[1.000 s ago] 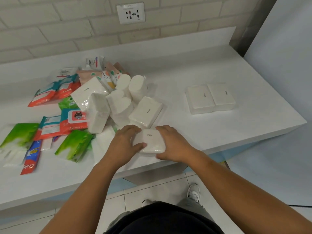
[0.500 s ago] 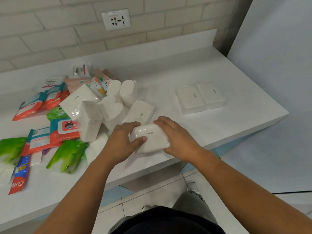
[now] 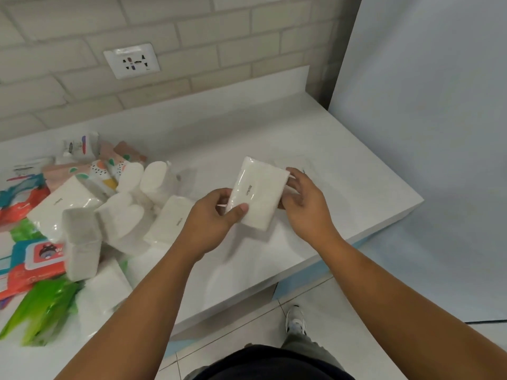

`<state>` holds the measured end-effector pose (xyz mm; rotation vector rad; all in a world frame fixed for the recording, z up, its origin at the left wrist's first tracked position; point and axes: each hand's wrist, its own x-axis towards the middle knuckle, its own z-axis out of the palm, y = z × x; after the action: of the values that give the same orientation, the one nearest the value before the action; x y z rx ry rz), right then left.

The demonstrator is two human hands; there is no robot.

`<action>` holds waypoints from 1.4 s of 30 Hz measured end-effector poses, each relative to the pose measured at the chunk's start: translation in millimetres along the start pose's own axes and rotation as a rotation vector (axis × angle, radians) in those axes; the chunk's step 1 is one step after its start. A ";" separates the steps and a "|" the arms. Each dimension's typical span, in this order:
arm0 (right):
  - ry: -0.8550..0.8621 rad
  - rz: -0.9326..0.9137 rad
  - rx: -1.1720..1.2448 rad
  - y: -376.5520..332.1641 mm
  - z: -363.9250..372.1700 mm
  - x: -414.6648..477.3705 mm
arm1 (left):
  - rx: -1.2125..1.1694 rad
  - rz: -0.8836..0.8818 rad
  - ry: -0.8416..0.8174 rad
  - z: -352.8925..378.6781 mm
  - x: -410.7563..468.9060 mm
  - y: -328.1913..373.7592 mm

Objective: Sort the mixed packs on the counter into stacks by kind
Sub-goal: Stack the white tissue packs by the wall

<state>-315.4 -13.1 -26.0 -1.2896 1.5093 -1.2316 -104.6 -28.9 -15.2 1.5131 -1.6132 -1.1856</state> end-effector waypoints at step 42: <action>0.011 -0.048 -0.286 35.9 -81.6 133.9 | 0.253 -0.193 0.310 120.3 102.9 60.9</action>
<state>-425.4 -129.8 -39.3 -1.5124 1.7180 -1.0814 -253.3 -110.2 -22.5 1.9428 -1.4729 -0.8114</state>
